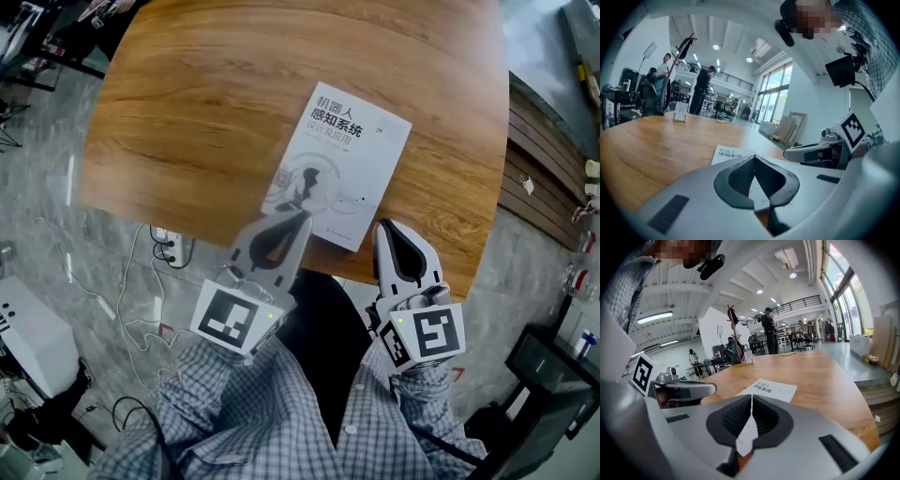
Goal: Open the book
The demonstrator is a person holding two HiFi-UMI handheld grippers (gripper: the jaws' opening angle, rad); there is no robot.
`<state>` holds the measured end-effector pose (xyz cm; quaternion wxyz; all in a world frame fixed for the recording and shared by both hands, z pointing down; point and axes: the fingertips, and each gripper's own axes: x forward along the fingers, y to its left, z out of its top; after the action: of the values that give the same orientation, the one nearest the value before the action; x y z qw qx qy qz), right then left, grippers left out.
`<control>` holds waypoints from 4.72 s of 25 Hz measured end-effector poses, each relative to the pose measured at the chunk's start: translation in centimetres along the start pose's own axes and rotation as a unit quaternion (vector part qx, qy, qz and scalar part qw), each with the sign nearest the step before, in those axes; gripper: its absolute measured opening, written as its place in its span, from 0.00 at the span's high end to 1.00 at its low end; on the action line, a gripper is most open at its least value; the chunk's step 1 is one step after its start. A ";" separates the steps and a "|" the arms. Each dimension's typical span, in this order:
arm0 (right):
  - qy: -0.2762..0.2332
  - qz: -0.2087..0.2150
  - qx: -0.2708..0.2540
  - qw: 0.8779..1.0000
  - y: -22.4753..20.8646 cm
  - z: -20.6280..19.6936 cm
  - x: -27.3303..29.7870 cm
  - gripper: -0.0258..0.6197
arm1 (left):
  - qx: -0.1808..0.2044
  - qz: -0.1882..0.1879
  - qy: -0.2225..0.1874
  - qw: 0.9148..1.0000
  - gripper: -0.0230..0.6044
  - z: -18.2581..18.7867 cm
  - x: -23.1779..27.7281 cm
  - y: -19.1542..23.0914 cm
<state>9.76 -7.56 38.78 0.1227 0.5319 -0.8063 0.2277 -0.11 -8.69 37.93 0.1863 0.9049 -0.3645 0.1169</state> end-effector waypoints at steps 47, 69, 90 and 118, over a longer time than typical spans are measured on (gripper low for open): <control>0.133 0.038 0.329 0.934 -4.1 -7.6 4.6 0.89 | 0.242 -0.095 0.162 0.952 0.94 -7.5 4.3 -3.3; 0.089 0.084 0.390 0.913 -2.7 -4.3 3.7 0.92 | 0.363 -0.035 0.174 0.915 0.67 -9.4 4.6 -6.0; 0.043 0.016 0.162 0.986 -2.8 -1.6 0.6 0.92 | 0.268 0.007 0.109 0.957 0.91 -5.5 3.6 -5.1; 0.198 -0.037 0.014 0.979 -2.5 -10.2 4.5 0.92 | -0.130 0.059 -0.060 0.988 0.92 2.8 -3.2 4.1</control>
<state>9.75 -6.92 50.24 0.2813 0.5074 -0.7423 0.3353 -5.03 -10.65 35.37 0.2727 0.8552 -0.4399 0.0254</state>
